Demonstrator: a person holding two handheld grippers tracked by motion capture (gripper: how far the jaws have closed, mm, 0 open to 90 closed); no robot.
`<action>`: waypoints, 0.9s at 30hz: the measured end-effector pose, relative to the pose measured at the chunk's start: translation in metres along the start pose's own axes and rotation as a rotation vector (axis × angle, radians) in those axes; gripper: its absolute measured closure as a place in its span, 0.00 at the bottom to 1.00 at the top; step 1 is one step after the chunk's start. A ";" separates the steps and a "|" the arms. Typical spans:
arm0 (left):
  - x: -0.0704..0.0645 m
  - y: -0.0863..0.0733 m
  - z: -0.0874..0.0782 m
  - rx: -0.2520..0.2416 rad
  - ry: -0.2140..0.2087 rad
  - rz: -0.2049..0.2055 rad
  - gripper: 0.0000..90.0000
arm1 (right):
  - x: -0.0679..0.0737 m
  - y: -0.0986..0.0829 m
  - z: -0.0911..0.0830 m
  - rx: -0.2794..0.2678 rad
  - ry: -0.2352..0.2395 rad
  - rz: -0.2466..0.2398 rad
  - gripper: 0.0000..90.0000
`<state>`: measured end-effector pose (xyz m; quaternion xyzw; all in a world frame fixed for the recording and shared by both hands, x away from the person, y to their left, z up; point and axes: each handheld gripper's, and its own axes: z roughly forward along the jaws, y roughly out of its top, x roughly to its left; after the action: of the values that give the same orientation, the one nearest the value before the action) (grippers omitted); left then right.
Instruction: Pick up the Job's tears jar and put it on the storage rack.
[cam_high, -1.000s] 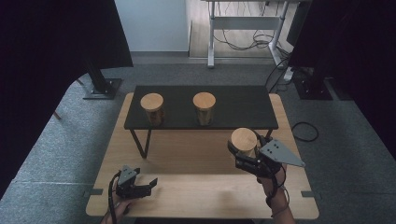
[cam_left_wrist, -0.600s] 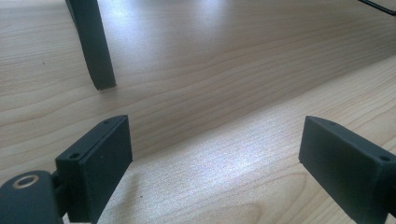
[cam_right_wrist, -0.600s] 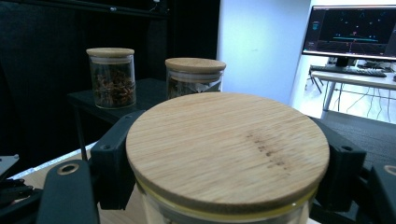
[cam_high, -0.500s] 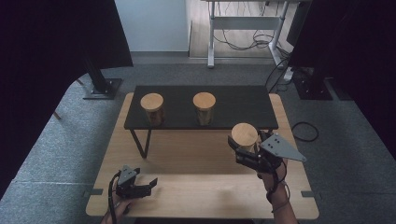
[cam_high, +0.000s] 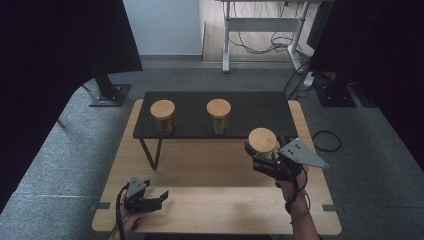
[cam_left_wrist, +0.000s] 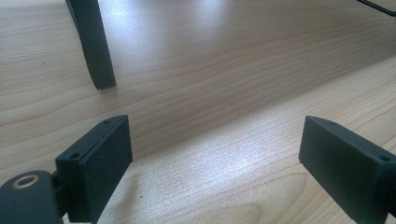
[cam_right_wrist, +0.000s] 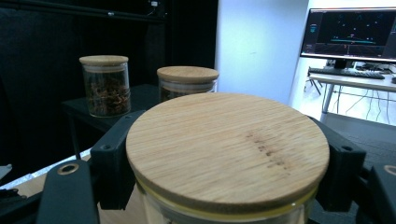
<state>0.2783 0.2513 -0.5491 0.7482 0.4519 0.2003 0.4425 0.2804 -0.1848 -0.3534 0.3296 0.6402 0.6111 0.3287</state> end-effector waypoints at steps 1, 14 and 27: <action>0.000 0.000 0.000 0.000 0.000 0.000 0.10 | -0.001 0.000 0.000 -0.001 -0.003 0.000 0.26; 0.000 0.000 0.000 0.000 0.000 -0.002 0.10 | -0.007 0.008 0.002 -0.009 -0.016 0.006 0.26; 0.000 0.000 0.000 0.000 -0.001 -0.002 0.10 | -0.013 0.015 0.008 -0.017 -0.025 0.011 0.26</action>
<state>0.2786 0.2516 -0.5492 0.7477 0.4524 0.1994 0.4432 0.2941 -0.1904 -0.3387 0.3377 0.6292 0.6141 0.3360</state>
